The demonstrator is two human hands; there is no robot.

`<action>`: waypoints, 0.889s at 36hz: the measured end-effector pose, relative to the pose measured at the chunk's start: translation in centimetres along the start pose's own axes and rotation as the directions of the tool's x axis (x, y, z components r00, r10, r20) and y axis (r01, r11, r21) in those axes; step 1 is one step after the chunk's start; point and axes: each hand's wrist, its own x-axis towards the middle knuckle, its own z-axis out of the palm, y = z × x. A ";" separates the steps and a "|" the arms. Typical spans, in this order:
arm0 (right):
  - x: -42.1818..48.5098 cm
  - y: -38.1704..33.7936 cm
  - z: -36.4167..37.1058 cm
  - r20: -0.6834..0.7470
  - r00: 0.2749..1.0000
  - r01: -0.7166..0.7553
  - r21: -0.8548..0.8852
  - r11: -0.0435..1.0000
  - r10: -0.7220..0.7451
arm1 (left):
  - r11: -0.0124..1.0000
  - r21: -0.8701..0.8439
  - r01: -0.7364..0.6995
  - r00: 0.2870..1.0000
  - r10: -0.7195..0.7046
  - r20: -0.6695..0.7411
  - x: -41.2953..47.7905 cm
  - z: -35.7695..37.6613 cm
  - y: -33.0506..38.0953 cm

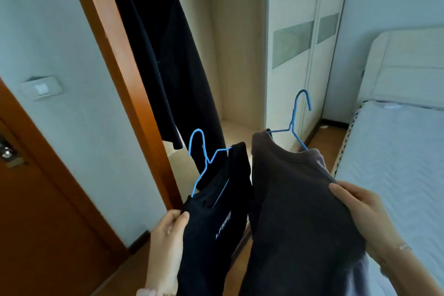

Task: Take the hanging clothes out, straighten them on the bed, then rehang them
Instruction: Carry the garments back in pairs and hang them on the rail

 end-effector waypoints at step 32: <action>38.3 -14.4 16.0 0.157 0.955 0.243 0.062 0.968 -0.250 | 0.942 -0.325 -0.084 0.974 0.146 0.171 44.1 23.1 24.5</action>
